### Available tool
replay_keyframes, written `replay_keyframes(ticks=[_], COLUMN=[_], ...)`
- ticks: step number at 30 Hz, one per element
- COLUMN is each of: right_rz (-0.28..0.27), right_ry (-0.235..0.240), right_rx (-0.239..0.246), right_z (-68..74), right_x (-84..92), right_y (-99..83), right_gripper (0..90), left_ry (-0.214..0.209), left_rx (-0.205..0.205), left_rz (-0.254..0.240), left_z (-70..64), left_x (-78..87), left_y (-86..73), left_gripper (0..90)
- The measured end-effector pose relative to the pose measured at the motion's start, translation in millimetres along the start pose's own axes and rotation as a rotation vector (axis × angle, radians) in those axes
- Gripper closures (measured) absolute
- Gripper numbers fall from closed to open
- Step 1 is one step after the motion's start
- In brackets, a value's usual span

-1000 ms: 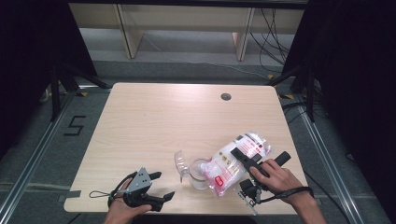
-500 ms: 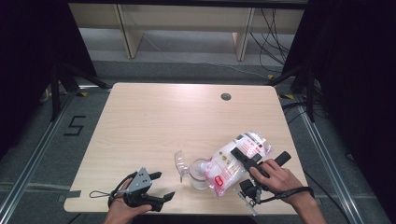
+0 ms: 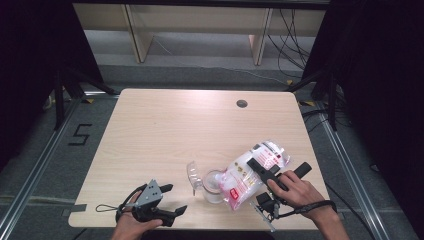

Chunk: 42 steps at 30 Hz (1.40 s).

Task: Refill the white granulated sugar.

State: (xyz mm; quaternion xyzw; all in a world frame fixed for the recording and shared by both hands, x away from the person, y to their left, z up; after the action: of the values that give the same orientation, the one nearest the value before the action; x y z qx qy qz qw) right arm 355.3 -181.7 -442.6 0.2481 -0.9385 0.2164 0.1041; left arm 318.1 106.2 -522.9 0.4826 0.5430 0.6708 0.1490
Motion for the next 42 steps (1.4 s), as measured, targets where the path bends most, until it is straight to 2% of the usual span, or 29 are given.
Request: replay_keyframes(ticks=[21,26,42], right_rz=[-0.010,-0.010,-0.007], right_ry=[-0.002,0.000,0.005], right_rx=[-0.006,-0.002,-0.007], right_z=[0.8,0.4,2.0], right_x=[-0.8,-0.7,-1.2], right_y=[1.3,0.9,-0.9], right_gripper=[58.9,59.3,61.6], left_ry=[0.003,-0.007,-0.005], left_rx=[-0.009,0.009,0.005], left_rz=[0.007,-0.015,-0.010], left_z=[0.6,-0.7,-0.9], left_x=[0.6,-0.7,-0.3], left_y=[-0.2,0.9,0.9], left_gripper=[16.2,16.2,16.2])
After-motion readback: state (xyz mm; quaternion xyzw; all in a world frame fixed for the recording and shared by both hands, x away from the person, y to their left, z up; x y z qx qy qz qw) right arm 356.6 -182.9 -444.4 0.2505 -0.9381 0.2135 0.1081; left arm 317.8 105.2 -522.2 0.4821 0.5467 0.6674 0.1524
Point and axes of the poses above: each handheld gripper's, and its own axes: x roughly backward along the jaws, y roughly out of its top, z roughly to its left, the point moved 6 cm from there along -x, roughly forward along the jaws, and after that the axes turned 3 degrees about -x, right-handed, at the moved point
